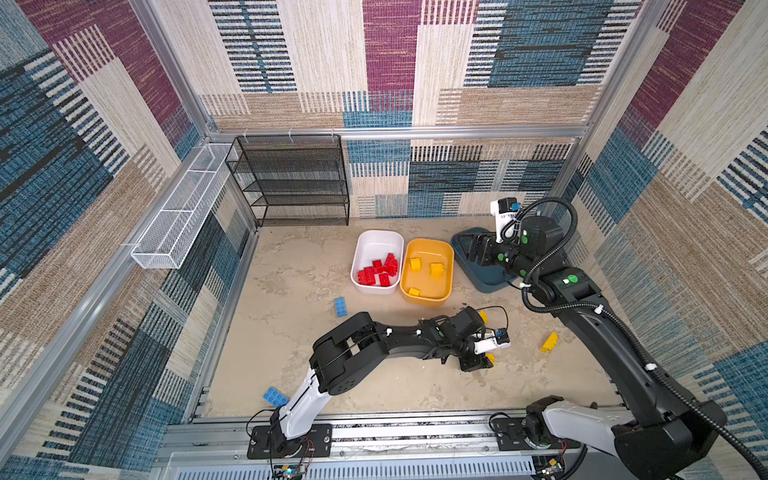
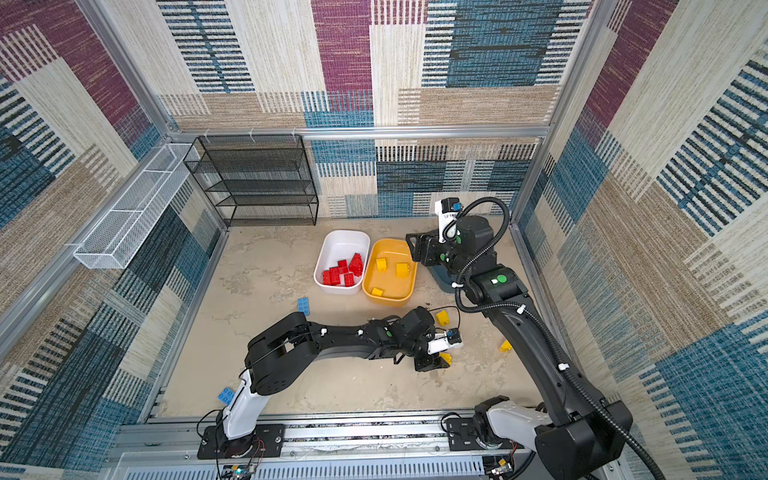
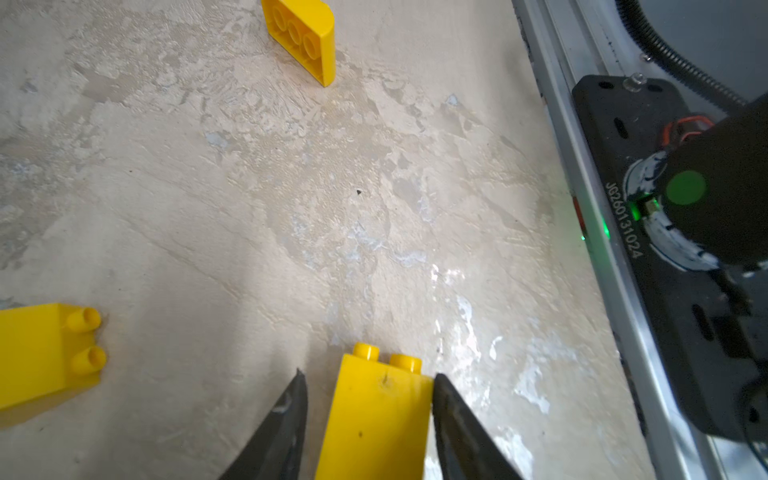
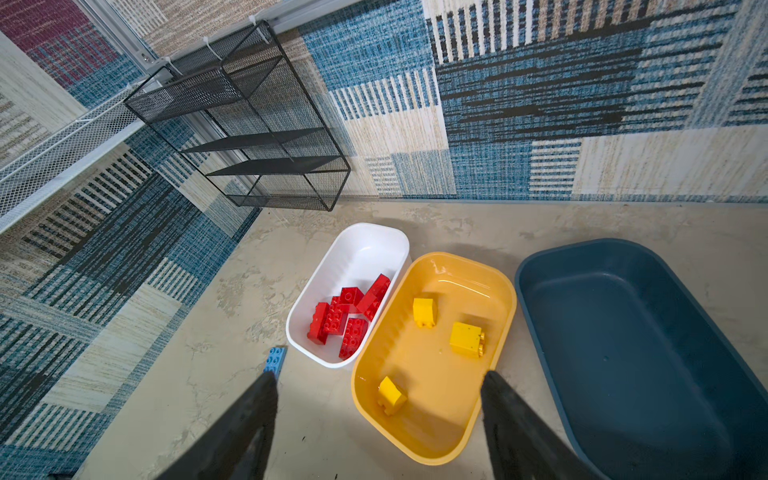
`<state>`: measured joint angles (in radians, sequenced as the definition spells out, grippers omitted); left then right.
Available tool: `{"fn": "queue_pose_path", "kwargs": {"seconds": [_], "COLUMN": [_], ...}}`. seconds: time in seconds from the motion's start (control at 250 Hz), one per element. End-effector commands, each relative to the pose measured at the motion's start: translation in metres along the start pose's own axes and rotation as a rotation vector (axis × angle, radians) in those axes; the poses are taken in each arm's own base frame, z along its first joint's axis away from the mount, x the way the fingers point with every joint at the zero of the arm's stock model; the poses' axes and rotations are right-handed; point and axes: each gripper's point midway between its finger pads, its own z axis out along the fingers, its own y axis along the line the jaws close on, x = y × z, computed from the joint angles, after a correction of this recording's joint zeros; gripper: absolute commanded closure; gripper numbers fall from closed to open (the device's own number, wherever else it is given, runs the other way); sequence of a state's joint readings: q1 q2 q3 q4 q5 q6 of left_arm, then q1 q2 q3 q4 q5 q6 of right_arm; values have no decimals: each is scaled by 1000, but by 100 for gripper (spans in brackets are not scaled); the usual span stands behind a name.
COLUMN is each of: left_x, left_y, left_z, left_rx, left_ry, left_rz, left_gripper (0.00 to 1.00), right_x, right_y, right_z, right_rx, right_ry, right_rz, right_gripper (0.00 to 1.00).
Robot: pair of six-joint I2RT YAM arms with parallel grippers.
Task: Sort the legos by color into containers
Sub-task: 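Carry the yellow brick into the yellow tub and release it with the left gripper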
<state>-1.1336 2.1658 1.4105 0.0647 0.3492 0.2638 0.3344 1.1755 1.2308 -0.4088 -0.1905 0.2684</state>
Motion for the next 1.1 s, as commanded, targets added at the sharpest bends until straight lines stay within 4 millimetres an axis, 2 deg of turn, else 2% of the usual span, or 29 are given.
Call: {"fn": "queue_pose_path", "kwargs": {"seconds": [0.0, 0.112, 0.264, 0.4, 0.588, 0.728, 0.88, 0.972, 1.096], "left_x": [-4, -7, -21, -31, -28, -21, 3, 22, 37], "left_y": [1, 4, 7, 13, 30, 67, 123, 152, 186], "left_z": [1, -5, -32, -76, -148, -200, -238, -242, -228], "left_rx": [-1, -27, -90, -184, -305, -428, -566, -610, -646], "left_ry": [-13, -23, -69, -110, -164, -169, -106, -44, 31], "left_rz": [31, 33, 30, -19, -131, -289, -513, -634, -711], "left_gripper": [62, 72, 76, 78, 78, 77, 77, 77, 77], "right_x": [0, 4, 9, 18, 42, 69, 99, 118, 141], "right_y": [0, -2, -9, -24, -46, -58, -71, -79, -79], "right_z": [-4, -7, -13, -23, -26, -24, -20, -20, -17], "right_rx": [1, 8, 44, 125, 203, 215, 238, 257, 225], "right_ry": [-11, -9, -14, -28, -44, -59, -44, -15, 17], "right_rz": [5, 5, -1, -5, 29, 83, 119, 122, 151], "right_gripper": [22, 22, 22, 21, 21, 22, 21, 21, 21]}}
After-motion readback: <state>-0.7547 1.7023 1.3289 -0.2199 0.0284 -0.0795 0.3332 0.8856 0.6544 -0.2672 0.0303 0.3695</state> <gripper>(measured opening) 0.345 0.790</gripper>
